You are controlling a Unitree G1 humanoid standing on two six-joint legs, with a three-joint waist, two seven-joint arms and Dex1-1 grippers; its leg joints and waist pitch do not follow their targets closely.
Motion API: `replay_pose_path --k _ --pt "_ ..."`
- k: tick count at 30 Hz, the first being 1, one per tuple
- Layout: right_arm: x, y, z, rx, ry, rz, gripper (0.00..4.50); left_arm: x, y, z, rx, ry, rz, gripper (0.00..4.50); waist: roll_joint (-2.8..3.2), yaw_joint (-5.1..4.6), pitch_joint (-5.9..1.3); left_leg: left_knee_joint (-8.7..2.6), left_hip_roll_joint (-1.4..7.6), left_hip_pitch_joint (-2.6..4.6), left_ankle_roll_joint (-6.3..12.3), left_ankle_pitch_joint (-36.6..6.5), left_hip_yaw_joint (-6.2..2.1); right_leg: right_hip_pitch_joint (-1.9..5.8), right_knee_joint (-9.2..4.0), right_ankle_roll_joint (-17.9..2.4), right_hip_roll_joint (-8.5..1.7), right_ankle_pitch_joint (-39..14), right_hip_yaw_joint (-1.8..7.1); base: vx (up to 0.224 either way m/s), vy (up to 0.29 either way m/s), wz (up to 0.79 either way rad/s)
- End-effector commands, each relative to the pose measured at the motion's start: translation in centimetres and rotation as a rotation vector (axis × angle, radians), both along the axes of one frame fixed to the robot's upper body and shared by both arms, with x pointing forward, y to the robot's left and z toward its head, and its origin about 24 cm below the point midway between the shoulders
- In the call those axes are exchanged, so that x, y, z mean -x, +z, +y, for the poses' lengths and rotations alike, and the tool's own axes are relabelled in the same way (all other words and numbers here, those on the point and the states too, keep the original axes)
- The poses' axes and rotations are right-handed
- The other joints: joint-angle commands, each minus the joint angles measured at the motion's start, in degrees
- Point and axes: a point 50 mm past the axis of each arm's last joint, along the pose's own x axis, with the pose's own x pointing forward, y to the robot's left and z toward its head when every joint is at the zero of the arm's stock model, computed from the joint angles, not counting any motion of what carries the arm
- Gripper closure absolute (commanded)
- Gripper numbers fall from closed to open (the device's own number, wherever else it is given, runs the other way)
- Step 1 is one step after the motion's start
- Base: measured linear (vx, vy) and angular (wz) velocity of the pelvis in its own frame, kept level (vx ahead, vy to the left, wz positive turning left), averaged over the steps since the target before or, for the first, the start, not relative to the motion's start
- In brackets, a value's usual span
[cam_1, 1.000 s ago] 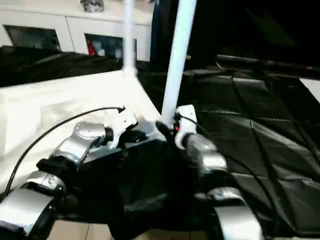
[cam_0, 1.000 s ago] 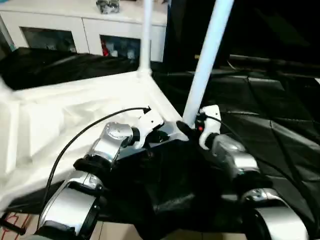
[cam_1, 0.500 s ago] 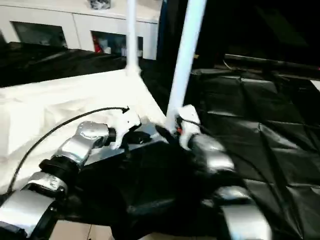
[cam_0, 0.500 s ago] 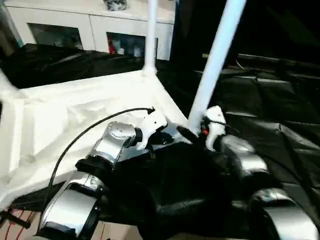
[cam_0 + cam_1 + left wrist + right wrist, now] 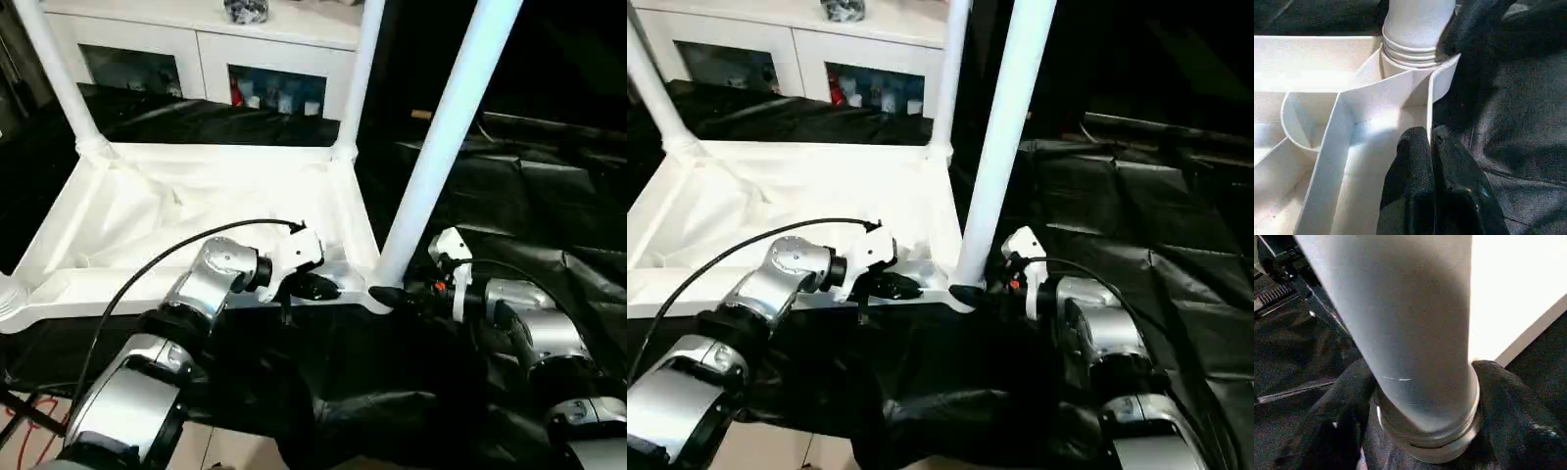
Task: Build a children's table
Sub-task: Rotate leg to tighten
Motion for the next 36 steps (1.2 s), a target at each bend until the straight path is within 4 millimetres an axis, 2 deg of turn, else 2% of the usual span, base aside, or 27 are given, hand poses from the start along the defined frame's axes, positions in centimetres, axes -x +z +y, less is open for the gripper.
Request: replay_pose_path --k 1,4,8,12,13,14,17,18,20,22,25,27,29,31,32,35,36 --pt "2.0 -0.3 5.2 -0.109 0.342 0.050 1.56 -0.7 0.5 -1.1 -0.005 0.048 -0.043 4.50 0.01 -0.10 -2.73 -3.26 -0.46 -0.10 2.87 -13.06 1.10 2.82 -3.67 -13.07 -1.41 -9.86 1.13 0.000 0.000 0.00" --pt "1.7 0.1 5.3 -0.122 0.303 0.048 1.64 -0.7 0.5 -1.1 -0.003 0.042 -0.044 4.50 -0.06 -0.01 -2.74 -3.23 -0.48 -0.13 3.09 -12.60 1.14 2.92 -3.61 -13.25 -1.42 -9.18 1.11 0.000 0.000 0.00" --pt "0.8 0.1 5.3 -0.112 0.207 0.018 1.73 -0.8 0.4 -1.2 -0.002 0.065 -0.049 4.50 -0.03 -0.07 -2.68 -3.28 -0.45 -0.10 2.70 -13.64 1.13 2.78 -3.78 -12.97 -1.58 -11.14 1.12 0.000 0.000 0.00" --pt "-1.1 -0.6 5.5 -0.033 -0.035 -0.018 1.79 -0.9 0.3 -1.6 0.005 0.096 -0.045 4.50 -0.06 -0.89 -2.40 -3.73 -0.62 -0.04 1.06 -17.40 0.76 2.29 -4.63 -10.55 -1.87 -20.29 1.08 0.000 0.000 0.00" --pt "-1.5 -0.8 5.5 -0.017 -0.091 -0.016 1.80 -0.9 0.3 -1.7 0.007 0.100 -0.044 4.50 -0.03 -1.34 -2.34 -3.81 -0.60 0.03 0.41 -18.32 0.59 2.01 -4.75 -9.99 -1.94 -22.29 1.10 0.000 0.000 0.00" --pt "-1.7 -0.9 5.5 -0.009 -0.122 -0.015 1.82 -0.9 0.3 -1.7 0.008 0.102 -0.043 4.50 0.02 -1.82 -2.39 -3.85 -0.69 -0.04 0.15 -18.59 0.52 2.06 -4.85 -9.56 -1.81 -22.86 1.08 0.000 0.000 0.00" --pt "-2.9 -1.6 5.7 0.049 -0.353 0.000 1.84 -0.9 0.2 -2.6 0.020 0.128 -0.046 4.50 -0.02 -2.28 -2.51 -3.82 -0.64 -0.18 0.01 -17.67 0.51 2.12 -4.62 -9.87 -1.86 -21.02 1.15 0.000 0.000 0.00" --pt "-3.2 -1.8 5.9 0.066 -0.409 0.010 1.85 -0.9 0.2 -2.9 0.027 0.137 -0.047 4.50 0.15 -2.79 -2.47 -3.90 -0.71 -0.28 -0.41 -17.61 0.44 2.06 -4.48 -10.26 -1.78 -20.45 1.14 0.000 0.000 0.00" --pt "-3.5 -2.0 6.2 0.093 -0.479 0.009 1.85 -0.9 0.2 -3.5 0.038 0.148 -0.047 4.50 0.15 -3.06 -2.64 -3.77 -0.76 -0.33 -0.22 -16.73 0.53 2.21 -4.42 -10.54 -1.63 -18.49 1.12 0.000 0.000 0.00" --pt "-3.8 -2.3 6.5 0.120 -0.551 0.017 1.85 -0.8 0.3 -4.2 0.048 0.155 -0.051 4.50 0.32 -3.13 -2.80 -3.55 -0.77 -0.24 0.36 -14.87 0.75 2.29 -4.03 -11.96 -1.57 -13.73 1.26 0.000 0.000 0.00" --pt "-4.0 -2.2 6.8 0.128 -0.577 0.003 1.85 -0.6 0.3 -4.8 0.062 0.142 -0.050 4.50 0.37 -3.00 -3.06 -3.25 -0.83 -0.24 1.50 -11.86 0.98 2.64 -3.37 -13.80 -1.37 -6.80 1.26 0.000 0.000 0.00" --pt "-4.2 -1.8 7.2 0.062 -0.569 0.019 1.15 -0.2 0.3 -5.3 0.076 0.119 -0.045 4.50 0.23 -2.95 -3.07 -3.13 -0.88 -0.34 2.67 -11.12 1.08 2.93 -3.15 -14.64 -1.32 -4.59 1.24 0.000 0.000 0.00" --pt "-4.2 -1.7 7.3 0.050 -0.566 0.021 1.09 -0.2 0.3 -5.3 0.074 0.122 -0.045 4.50 0.18 -2.98 -2.96 -3.18 -0.86 -0.34 2.93 -11.41 1.08 2.86 -3.26 -14.79 -1.32 -5.12 1.21 0.000 0.000 0.00" --pt "-4.4 -1.4 7.3 0.057 -0.529 -0.024 0.96 -0.3 0.2 -4.9 0.064 0.132 -0.048 4.50 0.30 -2.58 -2.97 -3.08 -0.74 0.06 2.90 -12.27 1.24 2.61 -3.35 -15.35 -1.44 -5.92 1.33 0.000 0.000 0.00" --pt "-4.4 -1.4 7.3 0.057 -0.528 -0.024 0.81 -0.3 0.2 -4.9 0.064 0.132 -0.048 4.50 0.10 -2.72 -2.87 -3.17 -0.83 -0.24 2.94 -12.75 1.16 2.82 -3.36 -14.86 -1.35 -6.66 1.27 0.000 0.000 0.00" --pt "-4.2 -0.6 7.5 0.022 -0.408 -0.099 0.81 -0.4 0.2 -4.2 0.052 0.126 -0.054 4.50 0.05 -2.55 -2.97 -3.06 -0.81 -0.21 3.33 -12.62 1.16 2.85 -3.37 -14.58 -1.42 -6.74 1.23 0.000 0.000 0.00" --pt "-4.0 -0.3 7.6 -0.006 -0.334 -0.129 0.81 -0.4 0.2 -3.9 0.049 0.111 -0.051 4.50 -0.05 -2.45 -3.10 -2.92 -0.83 -0.29 3.94 -11.68 1.20 2.98 -3.22 -14.77 -1.43 -5.18 1.27 0.000 0.000 0.00"
